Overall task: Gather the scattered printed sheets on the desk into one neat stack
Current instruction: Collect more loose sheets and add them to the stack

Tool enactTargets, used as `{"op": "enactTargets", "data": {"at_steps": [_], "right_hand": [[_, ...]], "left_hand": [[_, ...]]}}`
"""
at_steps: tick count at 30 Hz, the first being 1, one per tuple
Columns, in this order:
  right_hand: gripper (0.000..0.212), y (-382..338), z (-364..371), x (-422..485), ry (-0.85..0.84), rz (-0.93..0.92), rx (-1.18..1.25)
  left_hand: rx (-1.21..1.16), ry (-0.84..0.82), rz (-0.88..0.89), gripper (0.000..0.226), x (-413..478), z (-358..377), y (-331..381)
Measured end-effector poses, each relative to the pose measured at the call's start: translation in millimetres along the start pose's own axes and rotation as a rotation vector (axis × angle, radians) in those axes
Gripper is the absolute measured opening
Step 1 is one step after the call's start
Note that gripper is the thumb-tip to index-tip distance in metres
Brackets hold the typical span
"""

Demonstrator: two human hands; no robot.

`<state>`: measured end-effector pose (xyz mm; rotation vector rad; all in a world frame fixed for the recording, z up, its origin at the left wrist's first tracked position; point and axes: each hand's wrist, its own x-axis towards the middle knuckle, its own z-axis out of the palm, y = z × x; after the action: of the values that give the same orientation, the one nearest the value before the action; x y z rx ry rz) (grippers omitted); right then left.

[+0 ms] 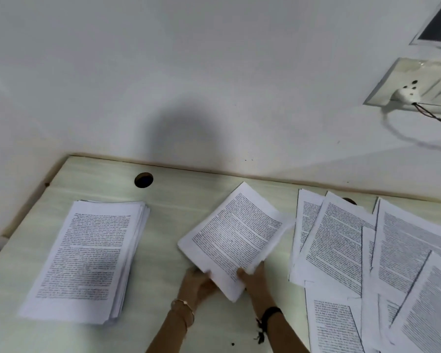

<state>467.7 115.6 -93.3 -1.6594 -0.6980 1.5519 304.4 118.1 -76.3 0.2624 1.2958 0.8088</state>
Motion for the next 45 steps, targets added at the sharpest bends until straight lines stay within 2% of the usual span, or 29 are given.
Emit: {"op": "enactTargets", "data": {"at_steps": [1, 2, 5, 7, 10, 14, 16, 18, 22, 29, 32, 34, 37, 40, 42, 45], "right_hand": [[0.066, -2.3, -5.3, 0.4, -0.045, -0.002, -0.042], [0.065, -6.6, -11.7, -0.4, -0.099, -0.014, -0.086], [0.061, -16.3, -22.3, -0.6, -0.263, -0.049, -0.170], [0.056, -21.0, -13.2, -3.2, -0.324, -0.102, -0.237], [0.051, -26.1, 13.7, -2.7, -0.299, -0.160, -0.279], [0.051, -33.1, 80.3, -10.8, -0.231, -0.152, -0.337], [0.041, -34.5, 120.5, -22.4, -0.221, -0.179, -0.328], [0.030, -32.1, 156.8, -35.1, -0.193, -0.200, -0.331], [0.021, -16.4, 225.7, -51.0, -0.226, -0.200, -0.389], [0.020, 4.4, 279.1, -53.3, -0.201, -0.224, -0.498], [0.035, 11.5, 287.8, -52.1, -0.195, -0.275, -0.604], [0.042, 14.7, 289.9, -50.7, -0.150, -0.336, -0.705], [0.033, 19.9, 293.3, -47.6, -0.101, -0.413, -0.805], [0.014, 28.7, 295.4, -48.7, -0.118, -0.372, -0.835], [0.024, 35.4, 298.8, -52.2, -0.140, -0.353, -0.848], [0.035, 41.0, 289.5, -49.3, -0.044, -0.279, -0.776]], "left_hand": [[-0.002, 0.086, 0.071, 0.070, 6.5, -10.4, 8.1], [-0.006, 0.169, 0.128, 0.069, 6.4, -19.1, 19.4], [0.087, 0.304, 0.133, 0.049, 4.2, -47.5, 42.7], [0.284, 0.315, 0.168, 0.038, -1.8, -61.3, 54.5], [0.530, 0.344, 0.277, 0.036, -16.9, -74.3, 66.0], [0.542, 0.517, 0.430, 0.038, -50.4, -117.5, 81.4], [0.556, 0.608, 0.473, 0.037, -66.0, -149.8, 89.4], [0.537, 0.690, 0.470, 0.038, -78.7, -180.8, 98.5], [0.580, 0.778, 0.413, 0.037, -90.7, -251.2, 110.9], [0.610, 0.788, 0.365, 0.036, -76.8, -308.9, 113.9], [0.639, 0.788, 0.316, 0.040, -66.8, -321.2, 113.4], [0.764, 0.802, 0.243, 0.044, -58.7, -330.2, 112.7], [0.906, 0.698, 0.128, 0.054, -44.5, -346.3, 115.9], [1.009, 0.564, 0.163, 0.055, -20.8, -358.2, 120.7], [1.044, 0.549, 0.189, 0.049, -13.5, -360.4, 124.2], [1.070, 0.476, 0.230, 0.047, 3.5, -346.2, 124.4]]}}
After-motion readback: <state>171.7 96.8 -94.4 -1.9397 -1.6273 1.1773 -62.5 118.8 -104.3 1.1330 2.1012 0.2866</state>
